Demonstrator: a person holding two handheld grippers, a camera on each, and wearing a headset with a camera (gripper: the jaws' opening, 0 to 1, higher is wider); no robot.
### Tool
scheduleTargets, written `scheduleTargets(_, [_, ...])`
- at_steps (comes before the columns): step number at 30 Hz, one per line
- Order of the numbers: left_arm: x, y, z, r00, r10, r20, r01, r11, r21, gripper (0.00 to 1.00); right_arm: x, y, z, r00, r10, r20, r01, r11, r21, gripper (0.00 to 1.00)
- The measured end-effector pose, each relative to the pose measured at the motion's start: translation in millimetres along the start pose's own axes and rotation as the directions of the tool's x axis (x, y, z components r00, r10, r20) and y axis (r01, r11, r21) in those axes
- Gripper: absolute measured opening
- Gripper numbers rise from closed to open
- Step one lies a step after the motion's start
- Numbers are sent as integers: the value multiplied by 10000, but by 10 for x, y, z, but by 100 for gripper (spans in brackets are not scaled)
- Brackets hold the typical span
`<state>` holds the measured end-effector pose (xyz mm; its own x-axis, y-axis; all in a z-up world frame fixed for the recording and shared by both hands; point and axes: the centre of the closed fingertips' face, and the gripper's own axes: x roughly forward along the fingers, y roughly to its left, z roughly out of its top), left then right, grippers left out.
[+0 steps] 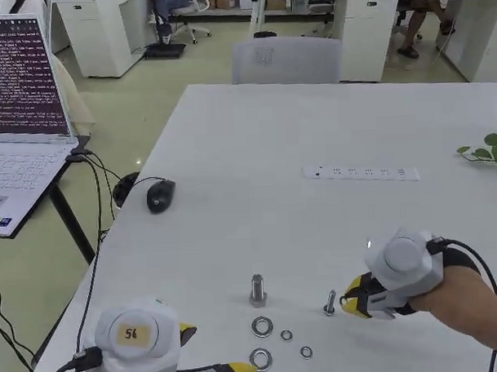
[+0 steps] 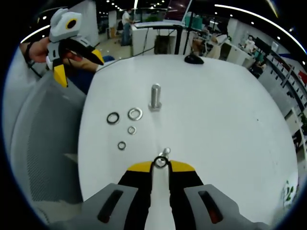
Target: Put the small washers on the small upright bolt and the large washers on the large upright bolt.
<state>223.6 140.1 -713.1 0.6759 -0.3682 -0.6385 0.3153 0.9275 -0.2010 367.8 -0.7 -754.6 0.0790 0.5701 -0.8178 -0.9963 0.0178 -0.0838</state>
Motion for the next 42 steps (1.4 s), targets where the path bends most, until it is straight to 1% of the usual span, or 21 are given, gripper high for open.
scheduleTargets(5, [6, -7, 22, 10000, -16, 10, 16, 10000, 45, 65, 17, -71, 62, 10000, -30, -53, 29, 9998, -184, 13])
scheduleTargets(10, [1, -10, 32, 10000, -10, 18, 10, 10000, 52, 65, 56, -69, 97, 9998, 94, -168, -100, 9993, -350, 13])
scheduleTargets(19, [7, -5, 39, 10000, -11, 9, 11, 10000, 63, 65, 150, -65, 80, 9982, 292, -528, -319, 9982, -509, 13])
scheduleTargets(29, [9, 9, 25, 10000, 0, -11, 0, 10000, 22, 65, 182, -54, 76, 9967, 361, -733, -409, 9970, -650, 13])
scheduleTargets(33, [13, 6, 25, 10000, -11, -24, 11, 10000, 28, 65, 207, -38, 66, 9947, 389, -949, -469, 9954, -831, 13])
scheduleTargets(42, [-4, 25, 16, 10000, 43, -38, -43, 10000, -2, 64, 211, -59, 76, 9927, 408, -1134, -507, 9950, -857, 13])
